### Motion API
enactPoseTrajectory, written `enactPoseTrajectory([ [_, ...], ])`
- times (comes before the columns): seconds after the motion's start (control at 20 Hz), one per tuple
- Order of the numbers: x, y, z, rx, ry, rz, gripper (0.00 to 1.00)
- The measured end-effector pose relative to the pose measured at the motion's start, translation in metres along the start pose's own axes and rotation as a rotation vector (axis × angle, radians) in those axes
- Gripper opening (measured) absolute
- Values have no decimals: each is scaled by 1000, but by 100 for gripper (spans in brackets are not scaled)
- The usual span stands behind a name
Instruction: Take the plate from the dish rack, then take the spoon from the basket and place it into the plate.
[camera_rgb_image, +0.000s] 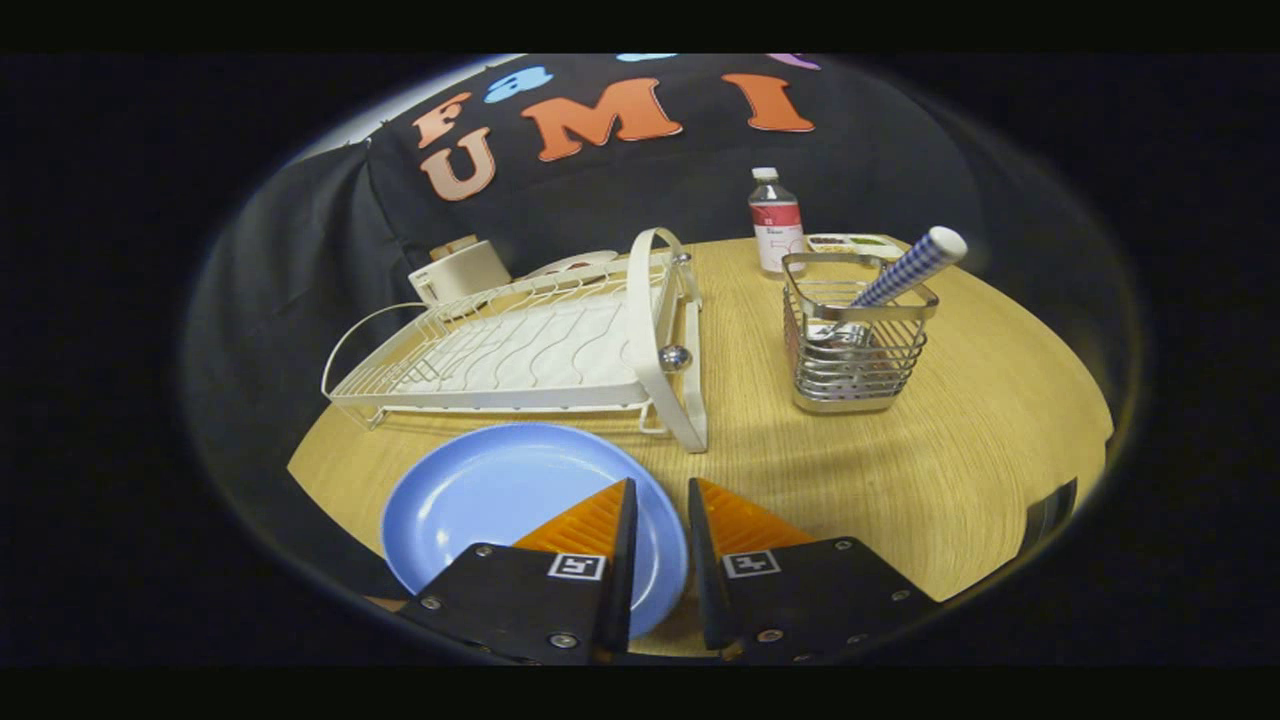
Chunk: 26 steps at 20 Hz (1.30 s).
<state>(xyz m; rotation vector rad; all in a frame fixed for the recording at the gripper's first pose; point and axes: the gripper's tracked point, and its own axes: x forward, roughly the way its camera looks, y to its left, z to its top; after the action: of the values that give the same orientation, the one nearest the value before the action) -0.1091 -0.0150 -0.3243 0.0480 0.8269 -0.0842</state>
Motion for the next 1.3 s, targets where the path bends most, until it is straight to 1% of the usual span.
enactPoseTrajectory([
  [0.15,-3,-15,13,-12,-69,-49,31],
  [0.2,-8,-13,20,2,-94,-32,31],
  [0.25,-10,-15,25,12,-119,-39,32],
  [0.35,-19,-30,40,7,-186,-88,38],
  [0.45,-27,-43,54,-6,-251,-131,46],
  [0.55,-36,-56,66,-19,-304,-177,51],
  [0.6,-39,-62,72,-27,-330,-198,56],
  [0.65,-44,-68,78,-35,-357,-222,58],
  [0.7,-47,-75,84,-44,-382,-249,62],
  [0.8,-53,-88,96,-69,-437,-311,66],
  [0.85,-55,-91,103,-89,-472,-331,66],
  [0.95,-53,-94,112,-128,-511,-360,64],
  [1.05,-46,-94,114,-133,-514,-368,58],
  [1.1,-43,-92,114,-118,-508,-357,52],
  [1.15,-40,-91,115,-100,-510,-346,49],
  [1.3,-39,-94,122,-65,-544,-351,28],
])
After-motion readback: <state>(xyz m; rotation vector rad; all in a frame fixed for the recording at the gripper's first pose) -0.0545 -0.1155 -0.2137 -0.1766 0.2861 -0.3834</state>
